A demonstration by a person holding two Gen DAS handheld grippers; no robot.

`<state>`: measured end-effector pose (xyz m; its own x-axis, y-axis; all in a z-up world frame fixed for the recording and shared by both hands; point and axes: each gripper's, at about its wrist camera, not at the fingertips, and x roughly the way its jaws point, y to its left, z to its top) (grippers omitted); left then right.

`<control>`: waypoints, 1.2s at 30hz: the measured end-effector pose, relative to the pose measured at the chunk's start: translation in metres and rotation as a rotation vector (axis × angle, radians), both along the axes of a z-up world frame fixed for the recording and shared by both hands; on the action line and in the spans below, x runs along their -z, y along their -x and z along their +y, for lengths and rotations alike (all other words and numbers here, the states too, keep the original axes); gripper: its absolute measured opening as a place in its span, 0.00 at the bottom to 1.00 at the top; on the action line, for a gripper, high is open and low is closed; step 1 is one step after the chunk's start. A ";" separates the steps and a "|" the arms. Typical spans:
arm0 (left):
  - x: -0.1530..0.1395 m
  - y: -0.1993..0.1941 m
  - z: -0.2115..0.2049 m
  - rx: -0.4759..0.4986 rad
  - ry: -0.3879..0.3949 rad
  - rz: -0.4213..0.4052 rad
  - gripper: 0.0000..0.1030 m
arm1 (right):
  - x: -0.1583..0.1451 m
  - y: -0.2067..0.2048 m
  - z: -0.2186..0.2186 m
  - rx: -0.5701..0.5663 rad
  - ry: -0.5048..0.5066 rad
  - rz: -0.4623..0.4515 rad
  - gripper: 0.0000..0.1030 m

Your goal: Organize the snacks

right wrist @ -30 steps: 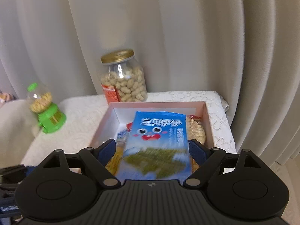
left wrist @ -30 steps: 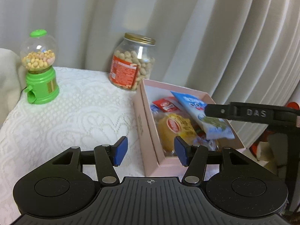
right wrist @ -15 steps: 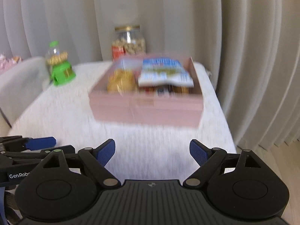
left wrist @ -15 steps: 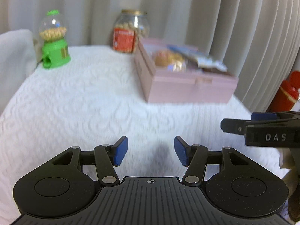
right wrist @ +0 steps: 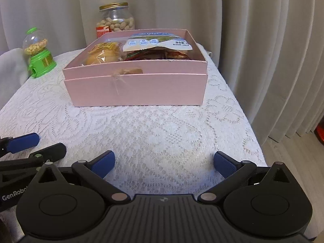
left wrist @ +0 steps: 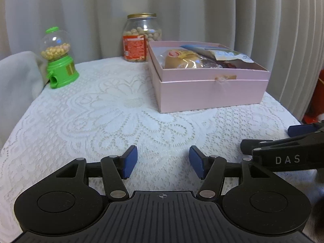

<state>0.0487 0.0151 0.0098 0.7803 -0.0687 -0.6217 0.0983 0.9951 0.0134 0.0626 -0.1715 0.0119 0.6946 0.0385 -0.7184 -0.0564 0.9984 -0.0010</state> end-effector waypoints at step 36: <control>0.001 0.000 0.002 -0.006 0.013 -0.006 0.62 | 0.006 0.005 -0.005 -0.029 -0.008 -0.092 1.00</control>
